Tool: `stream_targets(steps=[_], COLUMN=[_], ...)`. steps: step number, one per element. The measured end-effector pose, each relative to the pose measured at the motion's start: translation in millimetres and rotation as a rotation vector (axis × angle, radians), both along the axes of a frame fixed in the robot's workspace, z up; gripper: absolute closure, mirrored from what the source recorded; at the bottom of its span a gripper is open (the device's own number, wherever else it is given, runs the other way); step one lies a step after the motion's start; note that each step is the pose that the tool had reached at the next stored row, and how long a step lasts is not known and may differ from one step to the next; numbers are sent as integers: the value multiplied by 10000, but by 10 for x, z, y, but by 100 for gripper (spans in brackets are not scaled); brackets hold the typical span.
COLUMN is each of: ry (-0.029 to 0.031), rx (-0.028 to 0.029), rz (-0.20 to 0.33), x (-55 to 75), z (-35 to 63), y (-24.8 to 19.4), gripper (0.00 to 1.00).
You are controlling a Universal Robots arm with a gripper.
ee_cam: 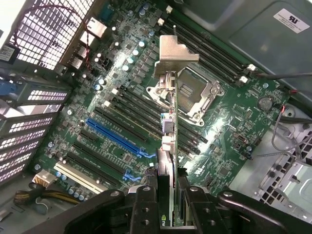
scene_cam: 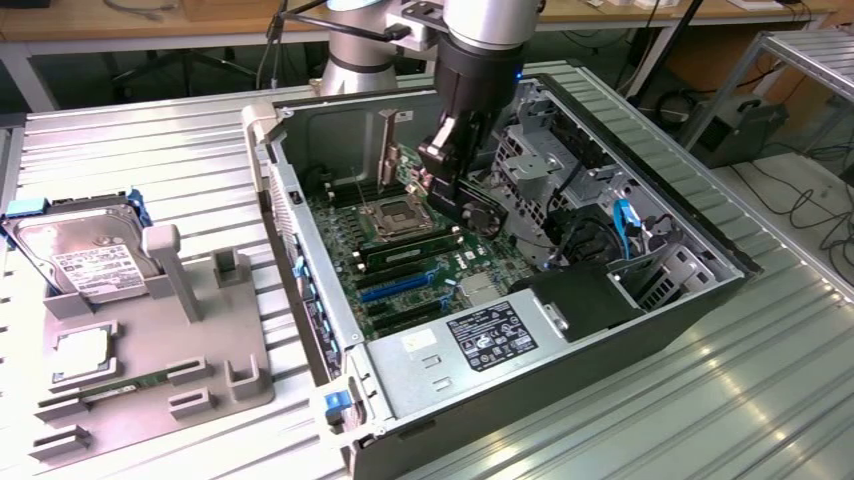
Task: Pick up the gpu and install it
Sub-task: 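Insert the gpu into the slot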
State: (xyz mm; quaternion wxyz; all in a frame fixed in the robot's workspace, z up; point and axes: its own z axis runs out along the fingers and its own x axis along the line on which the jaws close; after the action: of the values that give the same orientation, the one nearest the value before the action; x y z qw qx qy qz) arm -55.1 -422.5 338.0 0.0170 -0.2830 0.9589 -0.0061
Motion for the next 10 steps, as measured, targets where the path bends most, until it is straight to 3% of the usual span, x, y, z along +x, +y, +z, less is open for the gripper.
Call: stream_targets(steps=[10], ry=[0], rx=[-1], rz=[248], x=[0], z=[0], y=[0], gripper=[74])
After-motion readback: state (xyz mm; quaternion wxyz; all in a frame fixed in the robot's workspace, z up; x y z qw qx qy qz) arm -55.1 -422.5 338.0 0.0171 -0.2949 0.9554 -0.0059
